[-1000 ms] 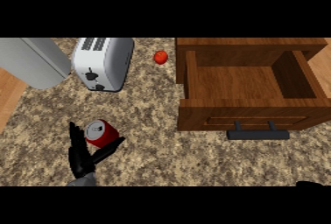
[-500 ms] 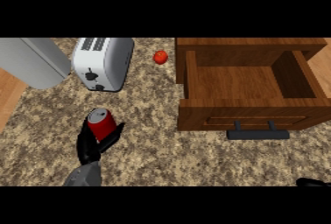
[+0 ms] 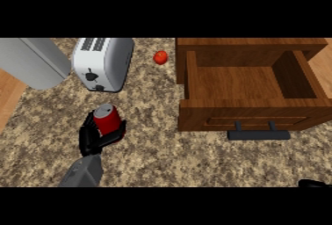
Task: Pick up the can, place it into the drawer and close the drawer
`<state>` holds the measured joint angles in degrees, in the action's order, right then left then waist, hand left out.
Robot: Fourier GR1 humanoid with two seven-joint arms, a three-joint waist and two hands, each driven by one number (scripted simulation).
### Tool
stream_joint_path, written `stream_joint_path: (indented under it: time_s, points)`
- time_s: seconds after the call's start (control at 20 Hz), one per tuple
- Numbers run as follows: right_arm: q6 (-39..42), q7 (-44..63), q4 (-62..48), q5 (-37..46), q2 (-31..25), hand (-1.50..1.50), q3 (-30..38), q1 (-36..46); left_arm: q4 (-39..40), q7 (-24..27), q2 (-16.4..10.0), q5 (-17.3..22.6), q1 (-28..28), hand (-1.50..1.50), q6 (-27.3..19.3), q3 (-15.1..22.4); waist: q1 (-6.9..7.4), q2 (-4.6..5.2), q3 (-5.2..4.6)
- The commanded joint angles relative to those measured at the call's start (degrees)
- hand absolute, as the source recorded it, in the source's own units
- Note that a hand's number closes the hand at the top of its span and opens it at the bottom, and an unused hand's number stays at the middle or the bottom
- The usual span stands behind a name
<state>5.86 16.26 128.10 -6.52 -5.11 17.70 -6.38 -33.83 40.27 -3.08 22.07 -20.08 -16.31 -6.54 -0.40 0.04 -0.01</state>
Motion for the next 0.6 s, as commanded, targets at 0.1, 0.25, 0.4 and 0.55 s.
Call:
stream_joint_path:
  time_s: [0.1,0.25,0.4,0.55]
  points:
    - [-1.7,3.2,1.7,2.8,0.4,-1.50,-2.3,1.8,0.3,-3.8,-1.9,-2.1,-3.5,1.50,7.5,3.5,0.10,0.03,-0.03]
    - [-1.8,3.1,0.7,1.3,-0.2,-1.50,-1.5,3.8,3.5,-6.8,-1.3,-3.8,-11.6,1.50,11.0,5.8,-0.70,0.26,-0.09]
    - [0.6,-0.8,-0.2,0.3,-0.8,-1.50,0.6,0.8,4.2,-6.4,-2.3,-3.4,-13.1,1.50,14.4,4.8,-0.37,0.07,-0.01]
    - [-2.5,2.4,-0.5,3.6,-0.2,-1.50,-2.0,4.8,1.3,-9.7,-2.5,-4.4,-13.8,1.50,15.0,6.0,0.36,-0.06,0.00]
